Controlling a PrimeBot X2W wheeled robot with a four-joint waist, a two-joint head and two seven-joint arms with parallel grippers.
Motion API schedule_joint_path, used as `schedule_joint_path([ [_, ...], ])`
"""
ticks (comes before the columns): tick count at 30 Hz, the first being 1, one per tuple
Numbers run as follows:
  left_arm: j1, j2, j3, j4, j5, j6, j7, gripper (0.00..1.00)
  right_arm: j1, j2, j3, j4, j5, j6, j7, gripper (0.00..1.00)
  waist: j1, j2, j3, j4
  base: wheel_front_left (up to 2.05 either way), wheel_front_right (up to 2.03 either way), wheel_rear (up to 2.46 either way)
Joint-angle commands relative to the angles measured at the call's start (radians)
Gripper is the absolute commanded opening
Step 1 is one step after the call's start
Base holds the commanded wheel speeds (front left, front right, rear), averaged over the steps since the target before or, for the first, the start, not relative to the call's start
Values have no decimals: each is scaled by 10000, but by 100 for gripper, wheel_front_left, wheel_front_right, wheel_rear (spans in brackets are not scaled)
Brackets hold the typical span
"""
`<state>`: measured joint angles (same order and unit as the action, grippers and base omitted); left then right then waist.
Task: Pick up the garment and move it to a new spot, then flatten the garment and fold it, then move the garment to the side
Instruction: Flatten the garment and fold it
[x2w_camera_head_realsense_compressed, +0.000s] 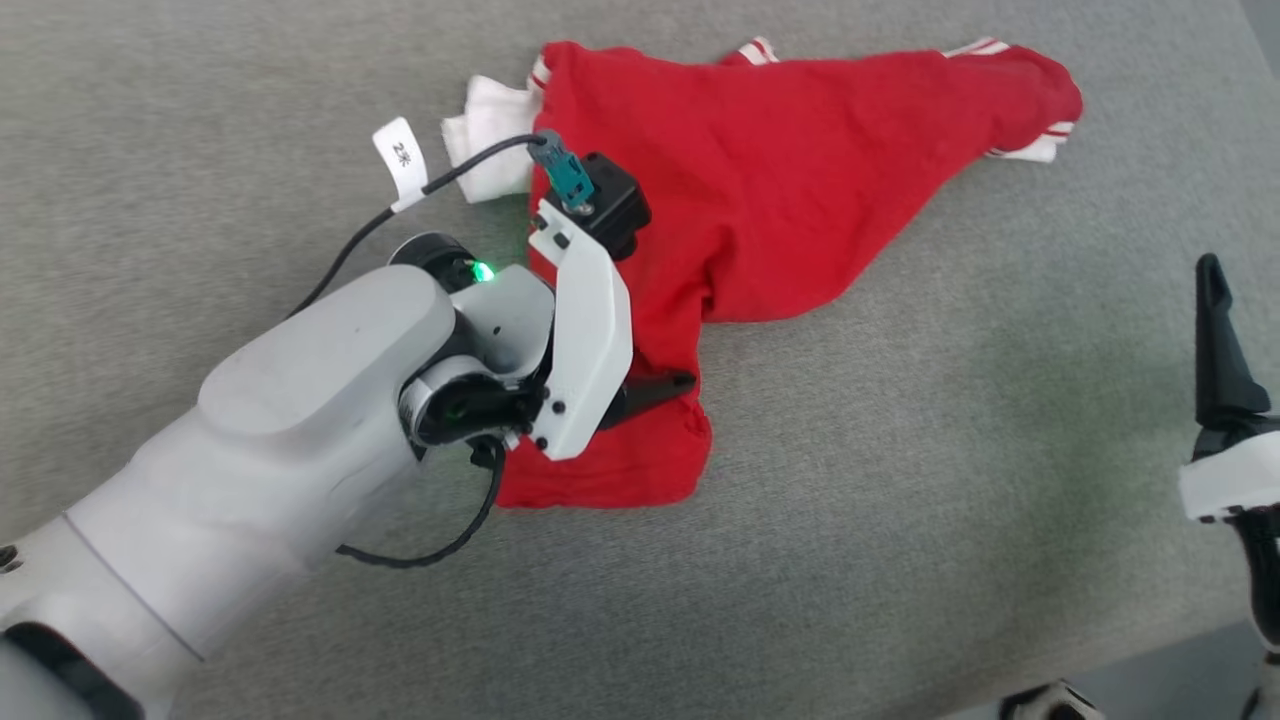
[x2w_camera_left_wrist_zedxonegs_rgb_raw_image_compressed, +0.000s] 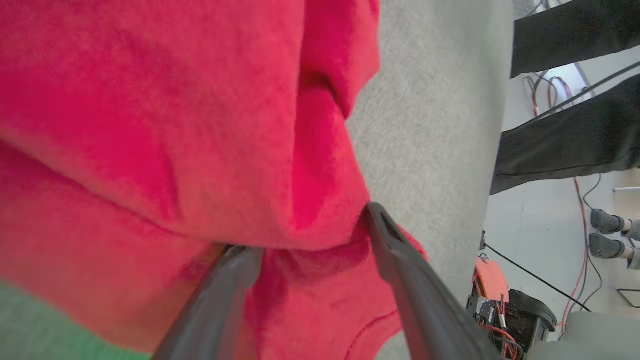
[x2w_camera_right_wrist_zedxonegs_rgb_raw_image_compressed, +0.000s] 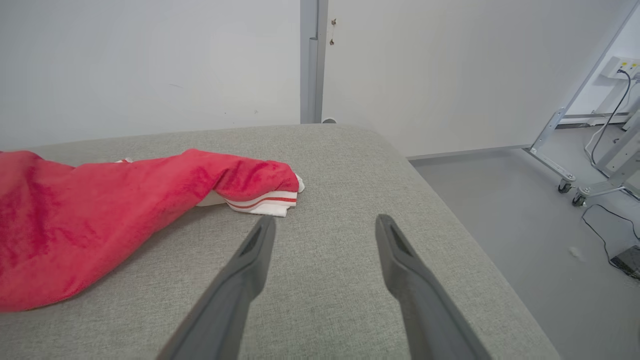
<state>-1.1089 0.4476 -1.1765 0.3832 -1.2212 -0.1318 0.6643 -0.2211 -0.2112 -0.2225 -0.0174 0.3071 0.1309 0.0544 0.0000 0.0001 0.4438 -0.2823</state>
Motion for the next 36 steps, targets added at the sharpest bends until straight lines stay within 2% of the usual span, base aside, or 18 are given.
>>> schedule_joint_path([
  [1,-22,-95,-122,394,-23,30,19,100,-182,109,106,118,14,-2,-154,100,0,-1,218,-250,0,0,0],
  [2,3,-150,-174,581,-35,31,2,60,-190,133,134,154,23,-2,-213,100,0,-1,249,-296,0,0,0],
  [3,7,-179,-289,671,31,31,33,36,-226,154,159,206,21,-2,-238,100,0,-1,271,-338,0,0,0],
  [4,61,-195,-384,726,-40,31,97,0,-282,172,198,253,14,-2,-286,100,0,-1,285,-375,0,0,0],
  [9,305,-173,-629,298,-570,26,219,0,-316,187,278,432,16,-2,-406,100,0,-1,214,-449,0,0,0],
  [16,688,216,-822,-1788,-1197,26,681,0,-189,173,243,467,-11,-2,-432,100,0,-1,29,-411,0,0,0],
  [19,1125,405,-945,-2806,-1137,26,874,0,-165,211,253,447,-34,-2,-414,100,0,-1,-53,-360,0,0,0],
  [23,1720,372,-995,-3805,-1246,26,1159,0,-124,218,300,423,-30,-2,-352,100,0,-1,-104,-312,0,0,0],
  [28,2229,218,-1025,-4216,-903,26,1160,0,-208,167,332,387,-21,-2,-294,100,0,-1,-107,-274,0,0,0],
  [29,2254,181,-1019,-4145,-771,26,1051,8,-226,164,332,375,-30,-2,-273,100,0,-1,-110,-266,0,0,0],
  [30,2290,166,-1027,-4074,-662,26,990,34,-239,161,325,370,-38,-2,-255,100,0,-1,-112,-253,0,0,0],
  [31,2251,183,-1032,-4025,-520,26,880,71,-245,160,316,367,-39,-2,-245,100,0,-1,-109,-235,0,0,0],
  [32,2147,229,-1005,-3969,-427,26,771,100,-239,157,300,360,-39,-2,-237,100,0,-1,-112,-212,0,0,0],
  [36,1575,688,-617,-4077,-603,26,576,100,-112,115,153,308,-35,-2,-220,100,0,-1,-137,-90,0,0,0],
])
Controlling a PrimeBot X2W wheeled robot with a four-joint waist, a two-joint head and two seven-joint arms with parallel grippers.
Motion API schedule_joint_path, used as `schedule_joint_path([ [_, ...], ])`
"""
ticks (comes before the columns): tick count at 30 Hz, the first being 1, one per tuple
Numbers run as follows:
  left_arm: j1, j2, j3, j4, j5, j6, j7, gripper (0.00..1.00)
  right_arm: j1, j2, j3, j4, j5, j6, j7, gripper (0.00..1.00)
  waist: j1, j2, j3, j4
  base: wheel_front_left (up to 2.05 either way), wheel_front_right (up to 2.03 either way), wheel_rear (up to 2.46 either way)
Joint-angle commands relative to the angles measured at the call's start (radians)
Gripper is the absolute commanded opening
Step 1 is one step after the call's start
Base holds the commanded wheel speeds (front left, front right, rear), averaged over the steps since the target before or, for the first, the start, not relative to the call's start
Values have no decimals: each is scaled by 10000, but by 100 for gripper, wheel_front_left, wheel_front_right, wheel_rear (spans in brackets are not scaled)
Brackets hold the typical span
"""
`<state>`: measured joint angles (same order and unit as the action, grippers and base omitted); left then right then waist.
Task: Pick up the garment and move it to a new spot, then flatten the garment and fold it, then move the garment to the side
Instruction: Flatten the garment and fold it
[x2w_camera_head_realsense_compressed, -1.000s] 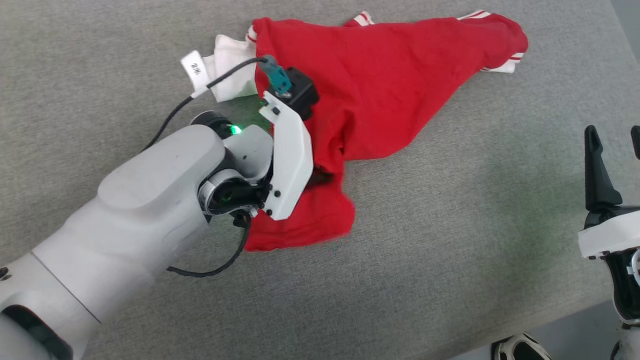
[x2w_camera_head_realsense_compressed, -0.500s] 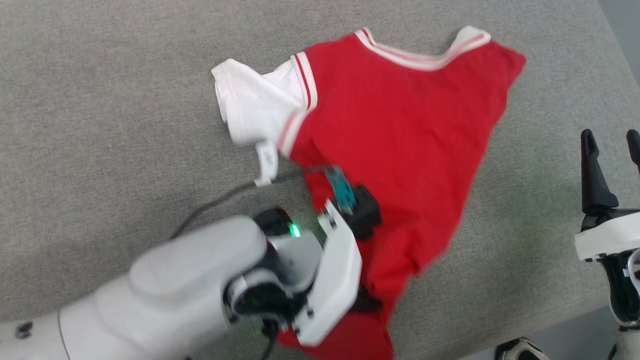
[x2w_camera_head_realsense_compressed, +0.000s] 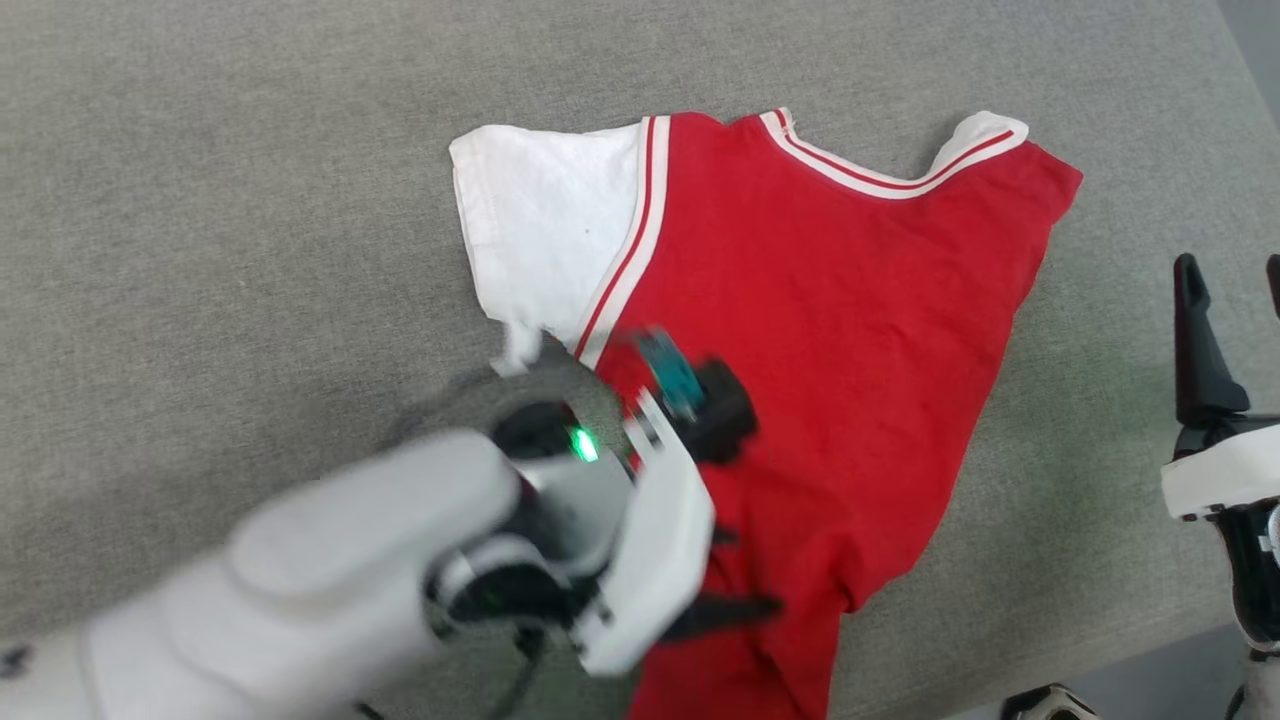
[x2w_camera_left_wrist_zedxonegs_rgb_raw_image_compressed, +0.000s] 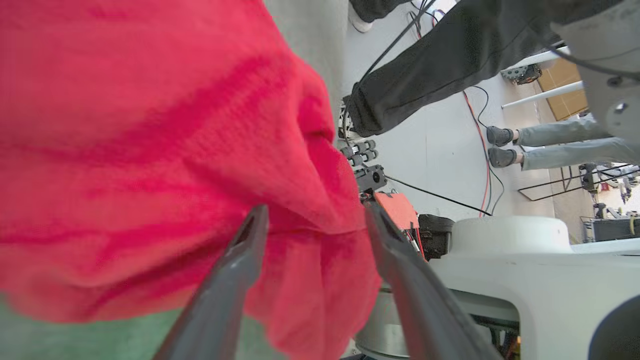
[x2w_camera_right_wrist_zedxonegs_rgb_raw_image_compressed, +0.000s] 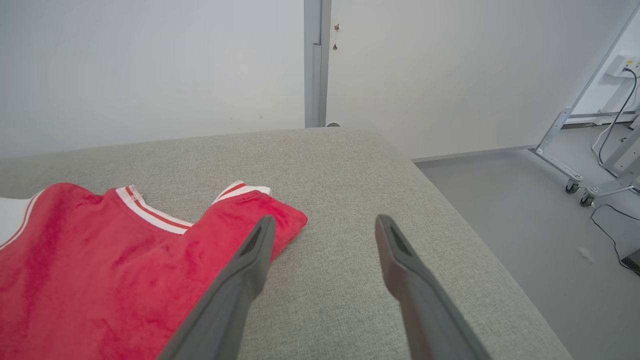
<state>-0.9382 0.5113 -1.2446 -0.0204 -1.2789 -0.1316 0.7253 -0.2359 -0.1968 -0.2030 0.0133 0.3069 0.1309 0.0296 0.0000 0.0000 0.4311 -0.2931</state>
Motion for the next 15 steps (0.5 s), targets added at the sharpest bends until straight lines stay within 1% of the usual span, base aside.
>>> schedule_joint_path([
  [1,-287,255,166,-113,-62,24,24,100,69,-19,-70,-16,-34,-2,31,100,0,0,-25,35,0,0,0],
  [5,-1059,1038,766,-168,-211,24,162,100,164,40,-142,-61,-21,-2,30,100,0,0,-51,61,0,0,0],
  [9,-1783,1456,1462,563,-216,195,25,100,148,138,-100,-86,17,-2,-21,100,0,0,24,-17,0,0,0],
  [12,-2251,1502,1839,1744,-184,448,-64,100,58,209,-39,-60,70,-2,-47,100,0,0,168,-158,0,0,0],
  [15,-2801,1458,1978,3128,148,518,-110,100,-16,219,-6,3,114,-2,-84,100,0,0,319,-334,0,0,0],
])
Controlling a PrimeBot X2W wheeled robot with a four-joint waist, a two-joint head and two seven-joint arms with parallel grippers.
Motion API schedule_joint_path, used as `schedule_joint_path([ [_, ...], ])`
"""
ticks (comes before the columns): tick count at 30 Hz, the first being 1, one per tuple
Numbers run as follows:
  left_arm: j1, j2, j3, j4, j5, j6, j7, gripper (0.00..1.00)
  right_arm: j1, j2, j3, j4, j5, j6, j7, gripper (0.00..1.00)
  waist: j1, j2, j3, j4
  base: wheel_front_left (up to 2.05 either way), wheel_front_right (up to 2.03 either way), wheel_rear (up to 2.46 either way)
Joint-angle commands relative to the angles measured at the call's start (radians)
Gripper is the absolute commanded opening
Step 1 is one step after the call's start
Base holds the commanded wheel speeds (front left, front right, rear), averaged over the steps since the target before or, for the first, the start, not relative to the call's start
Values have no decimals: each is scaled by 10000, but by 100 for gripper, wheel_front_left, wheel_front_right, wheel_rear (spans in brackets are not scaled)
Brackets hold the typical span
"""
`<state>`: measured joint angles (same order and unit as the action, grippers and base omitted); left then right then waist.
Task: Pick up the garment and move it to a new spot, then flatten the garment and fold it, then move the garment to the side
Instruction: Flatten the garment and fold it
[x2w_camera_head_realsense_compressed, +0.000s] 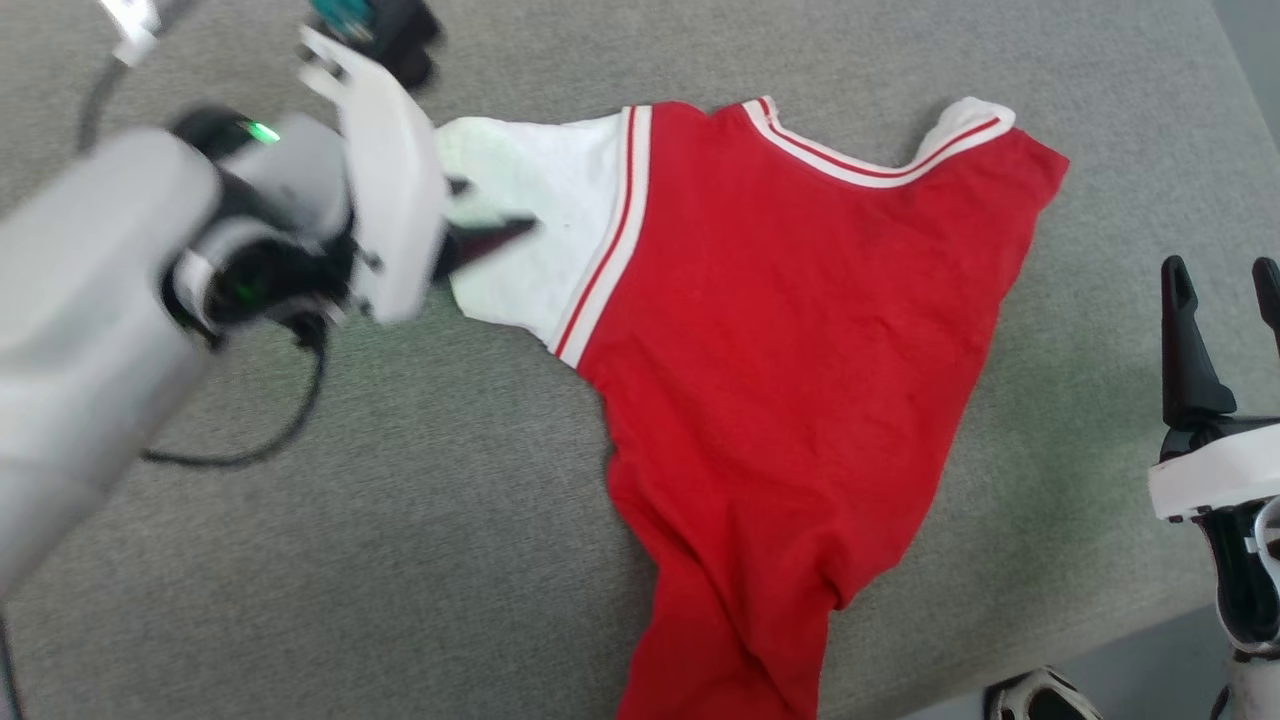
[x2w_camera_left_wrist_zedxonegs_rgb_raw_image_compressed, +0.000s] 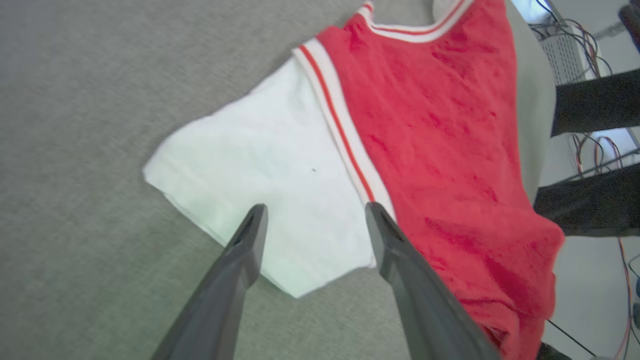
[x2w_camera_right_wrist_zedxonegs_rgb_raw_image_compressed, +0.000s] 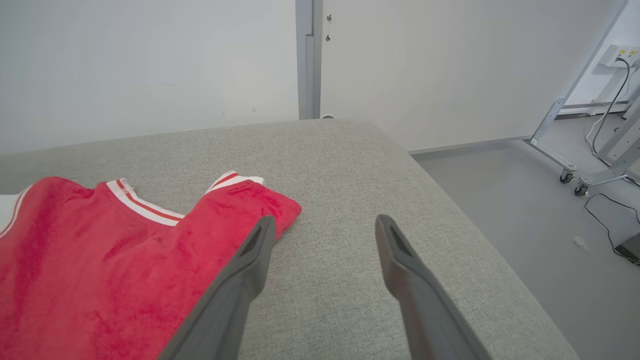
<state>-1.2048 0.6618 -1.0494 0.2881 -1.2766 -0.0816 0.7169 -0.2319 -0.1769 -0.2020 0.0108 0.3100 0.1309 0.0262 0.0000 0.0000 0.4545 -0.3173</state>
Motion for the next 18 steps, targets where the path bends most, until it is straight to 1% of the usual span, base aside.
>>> schedule_joint_path([
  [1,-267,-108,17,459,204,17,-5,100,-83,22,4,70,86,-2,-79,100,0,0,136,-154,0,0,0],
  [3,-514,-245,-38,1253,354,86,43,100,-152,65,63,122,83,-2,-106,100,0,0,241,-279,0,0,0],
  [8,-1096,-518,-244,2878,827,-37,160,100,-284,155,271,285,166,-2,-197,100,0,0,576,-589,0,0,0],
  [9,-1096,-518,-244,2878,827,-37,160,100,-284,155,271,285,166,-2,-197,100,0,0,576,-589,0,0,0],
  [13,-1206,-729,-479,3793,1002,-164,207,100,-369,181,413,444,153,-2,-281,100,0,0,759,-760,0,0,0],
  [15,-1032,-872,-530,4032,788,-277,321,100,-397,179,453,481,156,-2,-314,100,0,0,797,-798,0,0,0],
  [16,-905,-993,-503,4109,585,-329,408,89,-408,175,464,497,158,-2,-320,100,0,0,806,-804,0,0,0],
  [17,-822,-1084,-546,4130,503,-377,516,58,-408,165,455,514,160,-2,-339,100,0,0,809,-799,0,0,0],
  [18,-755,-1149,-635,4145,439,-426,665,3,-396,150,430,529,146,-2,-348,100,0,0,804,-776,0,0,0],
])
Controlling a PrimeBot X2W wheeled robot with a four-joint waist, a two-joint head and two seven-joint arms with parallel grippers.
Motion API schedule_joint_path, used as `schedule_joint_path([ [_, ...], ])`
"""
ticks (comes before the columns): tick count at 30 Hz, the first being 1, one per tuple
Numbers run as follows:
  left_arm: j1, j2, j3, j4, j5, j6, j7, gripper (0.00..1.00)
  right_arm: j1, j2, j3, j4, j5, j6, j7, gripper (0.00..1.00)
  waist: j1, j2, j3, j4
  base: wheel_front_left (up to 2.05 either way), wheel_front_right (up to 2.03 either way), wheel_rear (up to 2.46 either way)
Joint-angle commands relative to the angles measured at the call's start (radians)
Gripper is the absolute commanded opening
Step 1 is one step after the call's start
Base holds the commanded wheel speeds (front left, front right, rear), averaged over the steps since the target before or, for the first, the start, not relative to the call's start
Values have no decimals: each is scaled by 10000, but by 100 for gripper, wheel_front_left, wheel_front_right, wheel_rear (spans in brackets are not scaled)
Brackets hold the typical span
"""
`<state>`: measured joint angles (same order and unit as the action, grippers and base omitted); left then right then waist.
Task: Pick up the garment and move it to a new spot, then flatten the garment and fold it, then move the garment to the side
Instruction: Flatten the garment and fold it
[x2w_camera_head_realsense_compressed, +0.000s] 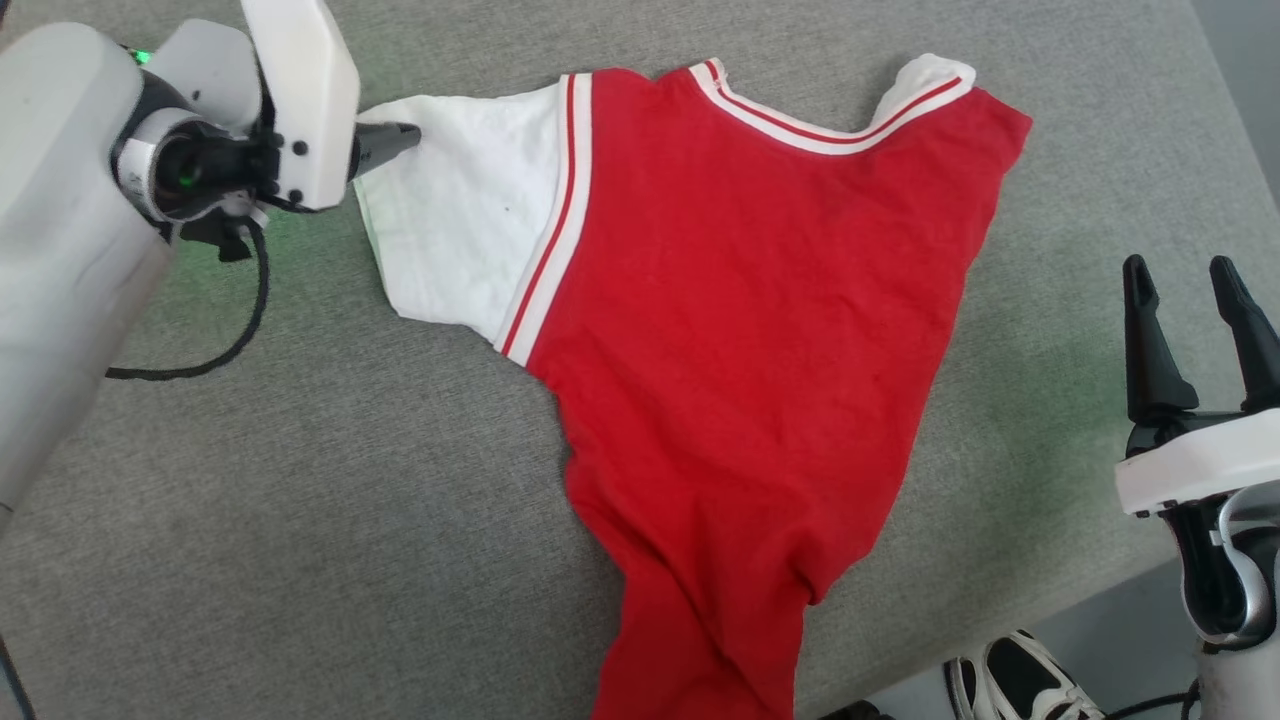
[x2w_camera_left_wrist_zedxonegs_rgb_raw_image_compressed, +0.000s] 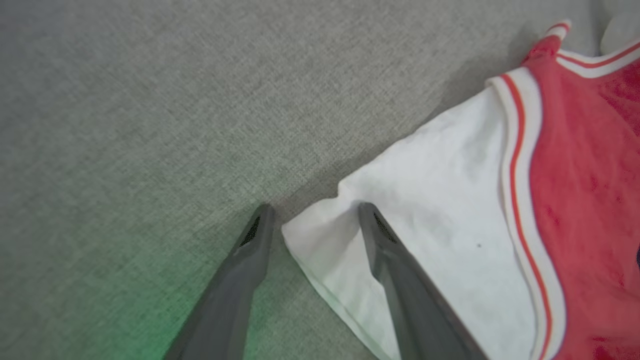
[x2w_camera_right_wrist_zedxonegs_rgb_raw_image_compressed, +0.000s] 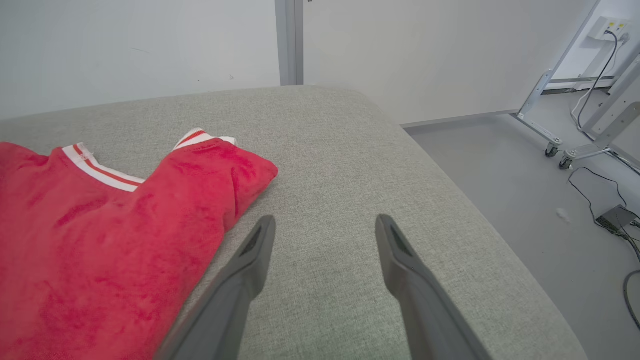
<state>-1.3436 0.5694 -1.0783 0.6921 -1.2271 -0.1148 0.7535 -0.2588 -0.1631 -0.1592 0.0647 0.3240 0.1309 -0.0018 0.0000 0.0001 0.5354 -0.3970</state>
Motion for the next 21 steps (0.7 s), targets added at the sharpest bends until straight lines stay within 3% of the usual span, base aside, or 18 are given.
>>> schedule_joint_path([
  [1,668,-264,-442,98,-85,-129,422,0,-120,-11,-22,0,-21,-2,-52,100,0,-1,-13,64,0,0,0],
  [7,399,-235,-279,76,-198,-165,-26,0,-164,-156,-60,-139,-145,-2,108,100,0,-1,-232,458,0,0,0],
  [12,215,190,-14,446,-187,-143,-720,0,-78,-255,-147,-294,-218,-2,330,100,0,-1,-529,939,0,0,0],
  [21,655,1827,59,855,-229,-148,-1290,0,234,-350,-297,-851,-364,-2,836,100,0,-1,-799,1614,0,0,0],
])
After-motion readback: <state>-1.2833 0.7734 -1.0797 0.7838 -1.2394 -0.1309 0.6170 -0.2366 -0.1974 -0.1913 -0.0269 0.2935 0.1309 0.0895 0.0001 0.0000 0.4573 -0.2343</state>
